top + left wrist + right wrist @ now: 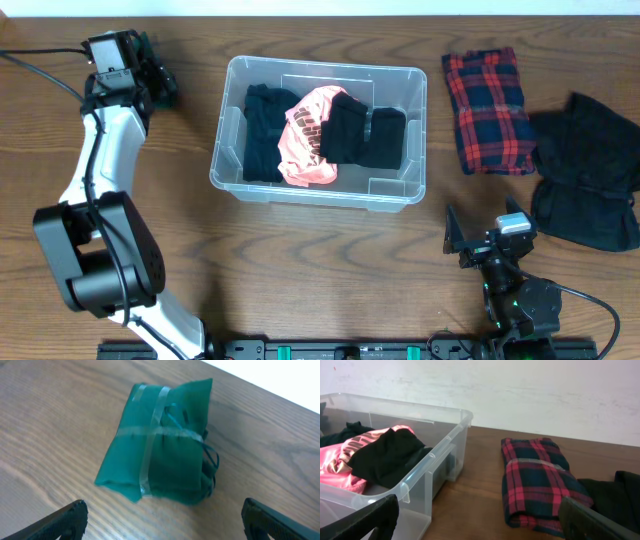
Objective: Pack container
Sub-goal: 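Lower the left gripper onto the green bundle and grasp it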
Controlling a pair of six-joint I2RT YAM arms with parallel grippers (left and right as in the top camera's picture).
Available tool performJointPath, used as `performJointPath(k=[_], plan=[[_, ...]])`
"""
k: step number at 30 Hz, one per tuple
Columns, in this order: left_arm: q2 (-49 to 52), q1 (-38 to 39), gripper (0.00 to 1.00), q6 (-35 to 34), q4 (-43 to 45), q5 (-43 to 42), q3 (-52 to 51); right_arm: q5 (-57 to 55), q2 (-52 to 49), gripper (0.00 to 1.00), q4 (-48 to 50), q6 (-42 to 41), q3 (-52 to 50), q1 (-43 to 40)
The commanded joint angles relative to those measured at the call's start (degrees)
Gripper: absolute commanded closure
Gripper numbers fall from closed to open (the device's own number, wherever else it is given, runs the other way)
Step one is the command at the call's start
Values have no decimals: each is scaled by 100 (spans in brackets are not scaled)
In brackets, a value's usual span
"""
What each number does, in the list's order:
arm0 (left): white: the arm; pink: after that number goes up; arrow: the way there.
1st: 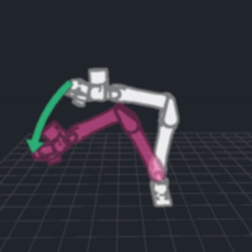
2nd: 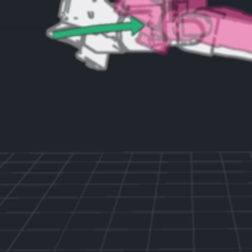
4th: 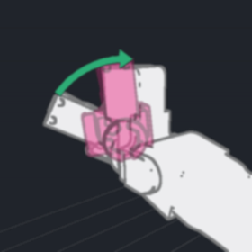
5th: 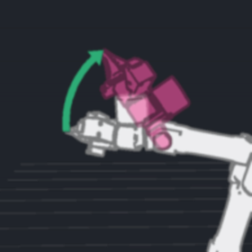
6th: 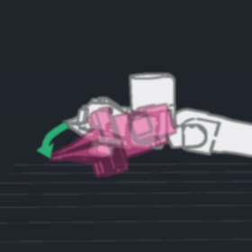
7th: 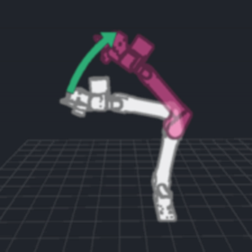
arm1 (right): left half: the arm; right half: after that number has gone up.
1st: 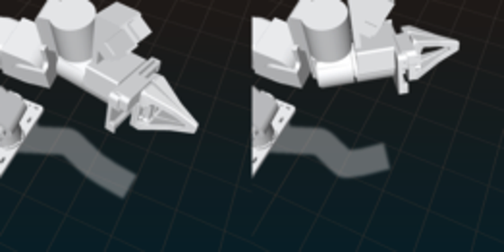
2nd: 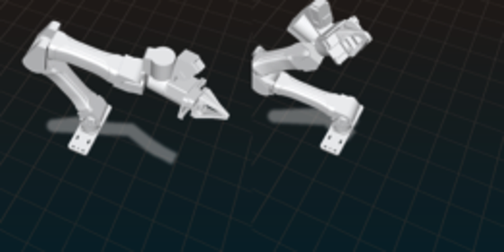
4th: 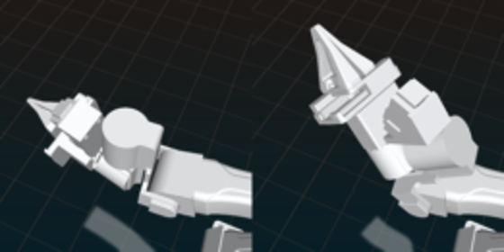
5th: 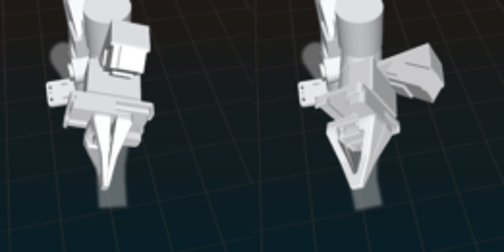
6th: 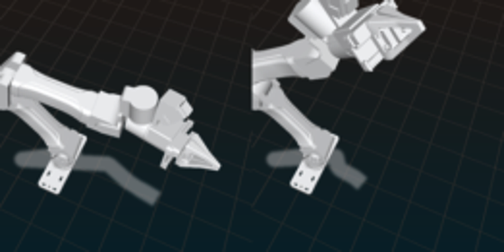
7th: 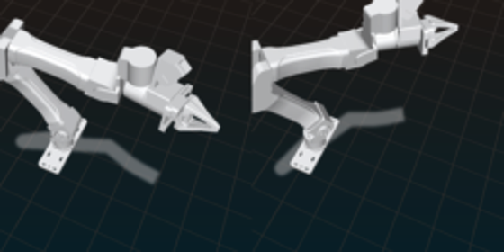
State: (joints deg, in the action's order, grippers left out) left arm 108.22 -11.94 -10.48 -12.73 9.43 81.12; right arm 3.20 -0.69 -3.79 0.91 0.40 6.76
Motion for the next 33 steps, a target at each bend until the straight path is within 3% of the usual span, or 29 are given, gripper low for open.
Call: performJointPath(k=[1,22,33], plan=[[216,-26,2,514,219,70,48,2,31,1,-22,90,-9,44],[1425,-131,2,1635,905,74,48,4,31,1,-22,90,-9,44],[1893,-249,2,1799,1049,72,48,4,31,1,-22,90,-9,44]])
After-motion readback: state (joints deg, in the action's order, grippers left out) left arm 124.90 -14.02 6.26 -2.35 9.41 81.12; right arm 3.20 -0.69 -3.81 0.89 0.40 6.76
